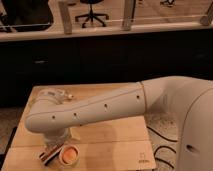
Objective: Place apple in paper cup
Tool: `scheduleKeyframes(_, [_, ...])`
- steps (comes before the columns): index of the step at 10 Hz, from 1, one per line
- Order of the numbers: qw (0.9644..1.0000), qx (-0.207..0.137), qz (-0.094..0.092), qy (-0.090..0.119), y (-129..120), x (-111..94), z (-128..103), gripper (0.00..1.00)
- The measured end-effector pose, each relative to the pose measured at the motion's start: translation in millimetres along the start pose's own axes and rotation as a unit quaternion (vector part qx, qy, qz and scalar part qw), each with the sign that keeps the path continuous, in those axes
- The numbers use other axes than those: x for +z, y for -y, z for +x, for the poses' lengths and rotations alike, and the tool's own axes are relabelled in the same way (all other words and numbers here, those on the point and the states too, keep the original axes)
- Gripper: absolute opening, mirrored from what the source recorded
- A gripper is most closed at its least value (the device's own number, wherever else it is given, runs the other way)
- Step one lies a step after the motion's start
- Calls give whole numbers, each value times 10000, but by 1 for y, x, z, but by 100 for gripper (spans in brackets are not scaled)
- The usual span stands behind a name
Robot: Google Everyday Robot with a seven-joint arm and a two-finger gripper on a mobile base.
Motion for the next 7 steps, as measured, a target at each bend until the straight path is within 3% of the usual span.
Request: scheduleKeyframes(7, [10000,1,-25,-19,0,0,0,80])
